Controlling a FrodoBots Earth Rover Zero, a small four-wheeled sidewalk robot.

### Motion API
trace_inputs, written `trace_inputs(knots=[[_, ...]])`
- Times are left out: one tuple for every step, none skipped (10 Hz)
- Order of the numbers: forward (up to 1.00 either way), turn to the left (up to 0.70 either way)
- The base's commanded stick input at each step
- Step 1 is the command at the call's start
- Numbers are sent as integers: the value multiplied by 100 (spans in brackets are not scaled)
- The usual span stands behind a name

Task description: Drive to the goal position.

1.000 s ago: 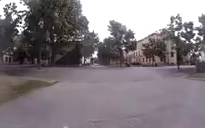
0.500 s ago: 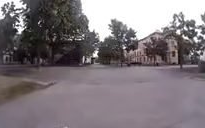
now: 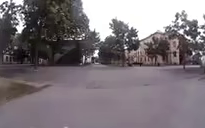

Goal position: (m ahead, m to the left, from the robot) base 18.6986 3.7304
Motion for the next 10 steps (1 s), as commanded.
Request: trace_inputs(knots=[[85,0],[85,0],[85,0],[85,0],[85,0],[85,0],[85,0],[85,0],[85,0],[85,0]])
